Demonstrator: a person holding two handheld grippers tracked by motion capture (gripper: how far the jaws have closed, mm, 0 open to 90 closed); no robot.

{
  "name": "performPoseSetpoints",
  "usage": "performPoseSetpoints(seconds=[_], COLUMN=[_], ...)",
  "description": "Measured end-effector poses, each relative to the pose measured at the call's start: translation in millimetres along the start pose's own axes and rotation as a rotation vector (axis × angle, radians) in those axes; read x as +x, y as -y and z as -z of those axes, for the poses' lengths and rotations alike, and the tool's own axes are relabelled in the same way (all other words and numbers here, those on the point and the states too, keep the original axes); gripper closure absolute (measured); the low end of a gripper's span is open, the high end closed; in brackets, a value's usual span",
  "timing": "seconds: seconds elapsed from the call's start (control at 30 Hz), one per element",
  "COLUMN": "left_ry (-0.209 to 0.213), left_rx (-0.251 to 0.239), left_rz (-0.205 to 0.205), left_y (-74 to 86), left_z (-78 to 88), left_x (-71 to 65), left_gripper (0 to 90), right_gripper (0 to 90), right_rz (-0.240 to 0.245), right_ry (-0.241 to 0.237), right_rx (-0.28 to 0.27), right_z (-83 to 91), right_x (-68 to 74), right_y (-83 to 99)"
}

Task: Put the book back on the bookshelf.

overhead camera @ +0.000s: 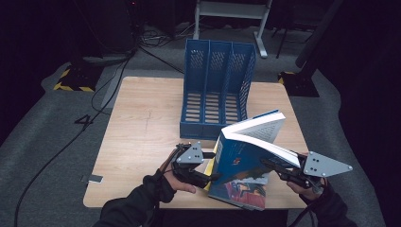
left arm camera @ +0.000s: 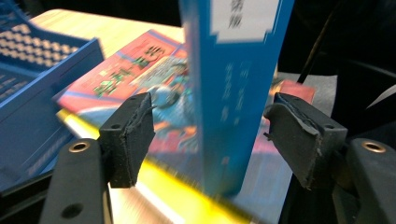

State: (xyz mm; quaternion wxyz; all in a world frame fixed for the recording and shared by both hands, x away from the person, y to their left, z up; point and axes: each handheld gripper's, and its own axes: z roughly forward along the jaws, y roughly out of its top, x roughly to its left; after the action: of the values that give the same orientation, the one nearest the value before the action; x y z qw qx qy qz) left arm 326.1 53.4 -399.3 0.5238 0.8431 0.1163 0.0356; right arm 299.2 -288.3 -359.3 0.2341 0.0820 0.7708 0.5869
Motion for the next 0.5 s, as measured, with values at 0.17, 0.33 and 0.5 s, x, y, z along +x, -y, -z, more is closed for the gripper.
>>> performPoseSetpoints(seconds=[0.17, 0.33, 0.5], left_ry=[-0.007, -0.013, -0.029], left_rx=[-0.036, -0.077, -0.11], left_rz=[-0.037, -0.064, -0.101], left_y=[-8.3, -19.0, -30.3], left_z=[-19.5, -28.5, -29.5], left_x=[-0.3, 1.5, -3.1], left_gripper=[44.4, 48.7, 48.9], right_gripper=[68.5, 66.4, 57.8], right_rz=[-0.009, -0.019, -0.019], right_ry=[0.011, 0.018, 0.057], right_rx=[0.003, 0.01, 0.042], right_z=[0.8, 4.2, 13.1], right_x=[-0.7, -2.1, -2.9], right_y=[1.6, 5.4, 11.7])
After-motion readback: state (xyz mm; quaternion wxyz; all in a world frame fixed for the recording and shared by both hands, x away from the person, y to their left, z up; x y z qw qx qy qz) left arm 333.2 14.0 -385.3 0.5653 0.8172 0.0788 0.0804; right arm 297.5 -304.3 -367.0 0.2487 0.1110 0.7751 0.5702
